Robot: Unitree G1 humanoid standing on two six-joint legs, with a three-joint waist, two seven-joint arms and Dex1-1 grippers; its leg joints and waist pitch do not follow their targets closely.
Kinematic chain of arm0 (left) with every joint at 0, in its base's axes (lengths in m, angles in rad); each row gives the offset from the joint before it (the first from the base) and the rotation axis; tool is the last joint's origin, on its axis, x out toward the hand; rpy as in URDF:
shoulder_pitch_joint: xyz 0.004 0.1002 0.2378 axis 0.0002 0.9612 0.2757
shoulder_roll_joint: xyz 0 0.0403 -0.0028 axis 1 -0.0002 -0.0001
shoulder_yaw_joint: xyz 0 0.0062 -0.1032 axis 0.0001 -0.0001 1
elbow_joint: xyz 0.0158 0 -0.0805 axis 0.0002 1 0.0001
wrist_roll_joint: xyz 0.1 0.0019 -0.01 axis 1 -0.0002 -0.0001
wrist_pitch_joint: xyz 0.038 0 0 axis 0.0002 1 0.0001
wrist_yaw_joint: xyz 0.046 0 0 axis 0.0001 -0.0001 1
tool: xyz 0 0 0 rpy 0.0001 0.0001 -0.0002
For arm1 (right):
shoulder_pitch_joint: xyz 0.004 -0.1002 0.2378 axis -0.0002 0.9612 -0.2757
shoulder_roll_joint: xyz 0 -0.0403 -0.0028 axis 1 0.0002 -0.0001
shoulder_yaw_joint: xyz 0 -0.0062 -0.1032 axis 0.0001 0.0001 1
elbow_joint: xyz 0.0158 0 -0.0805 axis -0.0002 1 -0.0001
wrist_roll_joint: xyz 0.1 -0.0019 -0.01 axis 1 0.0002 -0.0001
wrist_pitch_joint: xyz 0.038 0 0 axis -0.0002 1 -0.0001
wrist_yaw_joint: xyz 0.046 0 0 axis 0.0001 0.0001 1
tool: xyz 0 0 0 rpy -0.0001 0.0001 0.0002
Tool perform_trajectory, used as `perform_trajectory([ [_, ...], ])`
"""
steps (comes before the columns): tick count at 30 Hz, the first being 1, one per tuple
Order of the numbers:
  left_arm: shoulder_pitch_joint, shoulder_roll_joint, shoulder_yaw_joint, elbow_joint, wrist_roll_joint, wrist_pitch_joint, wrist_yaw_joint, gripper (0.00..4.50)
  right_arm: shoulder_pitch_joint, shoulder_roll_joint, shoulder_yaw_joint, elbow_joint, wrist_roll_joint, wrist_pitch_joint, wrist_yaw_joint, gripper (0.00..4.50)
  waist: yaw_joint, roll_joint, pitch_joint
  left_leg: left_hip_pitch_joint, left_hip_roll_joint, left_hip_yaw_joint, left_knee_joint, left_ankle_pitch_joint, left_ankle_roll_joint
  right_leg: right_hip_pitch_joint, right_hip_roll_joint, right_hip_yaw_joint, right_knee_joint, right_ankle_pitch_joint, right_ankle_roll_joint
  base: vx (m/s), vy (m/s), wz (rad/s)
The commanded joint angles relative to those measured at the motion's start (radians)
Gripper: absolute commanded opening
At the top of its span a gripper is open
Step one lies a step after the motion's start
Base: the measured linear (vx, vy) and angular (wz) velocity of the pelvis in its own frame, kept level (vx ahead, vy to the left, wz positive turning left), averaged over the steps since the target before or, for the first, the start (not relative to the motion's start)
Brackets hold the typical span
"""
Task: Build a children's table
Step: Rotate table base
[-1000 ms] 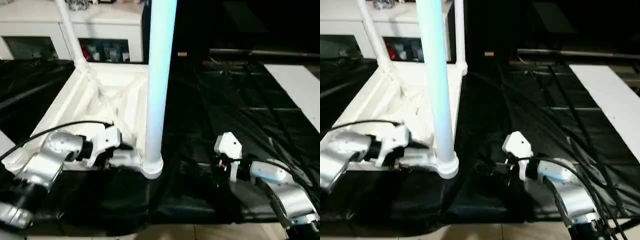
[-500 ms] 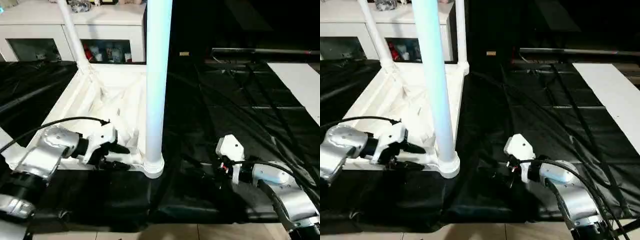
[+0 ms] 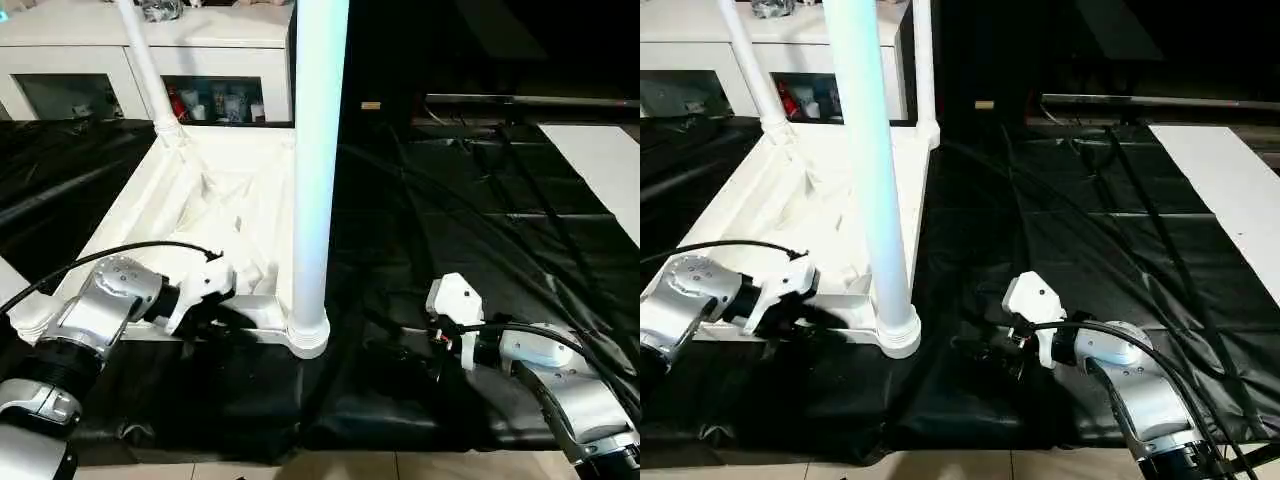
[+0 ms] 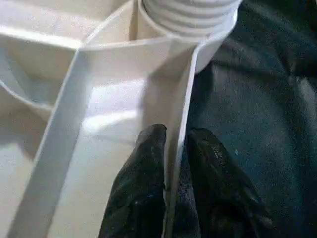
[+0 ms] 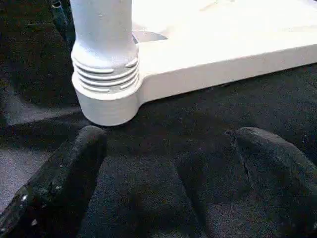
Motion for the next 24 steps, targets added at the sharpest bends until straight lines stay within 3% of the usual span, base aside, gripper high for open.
perform_trajectory([
  [1, -0.025, 0.011, -0.005, 0.013, 0.012, -0.018, -0.001, 0.63, -0.01, -0.004, 0.007, -0.009, -0.004, -0.012, -0.001, 4.5, 0.001, 0.01, -0.06, -0.003, 0.019, 0.012, -0.079, -0.162, 0.015, 0.052, -0.057, 0.03, -0.07, -0.037, -0.259, 0.0, 0.0, 0.0],
  [10, -0.014, 0.014, 0.035, 0.038, 0.004, -0.044, 0.012, 0.04, -0.017, 0.005, -0.001, 0.002, 0.002, -0.012, -0.004, 4.5, -0.002, 0.002, -0.057, -0.004, 0.021, 0.015, -0.082, -0.173, 0.014, 0.053, -0.059, 0.031, -0.074, -0.08, -0.251, 0.0, 0.0, 0.0],
  [15, 0.037, -0.03, 0.088, -0.035, -0.079, 0.013, 0.032, 0.01, -0.025, 0.063, -0.056, -0.002, 0.113, 0.061, -0.013, 4.5, -0.011, 0.001, -0.06, -0.007, 0.022, 0.015, -0.08, -0.15, 0.023, 0.055, -0.062, 0.031, -0.068, -0.037, -0.269, 0.0, 0.0, 0.0],
  [16, 0.056, -0.045, 0.092, -0.064, -0.094, 0.03, 0.043, 0.01, -0.031, 0.074, -0.065, 0.001, 0.127, 0.069, -0.019, 4.5, -0.013, -0.006, -0.061, -0.008, 0.023, 0.017, -0.079, -0.136, 0.028, 0.056, -0.061, 0.031, -0.067, -0.022, -0.272, 0.0, 0.0, 0.0],
  [24, 0.125, -0.139, 0.055, -0.142, -0.077, 0.056, 0.117, 0.01, -0.062, 0.115, -0.028, -0.014, 0.135, 0.084, -0.006, 4.5, -0.007, -0.009, -0.057, -0.002, 0.024, 0.026, -0.078, -0.144, 0.041, 0.044, -0.059, 0.033, -0.076, -0.097, -0.251, 0.0, 0.0, 0.0],
])
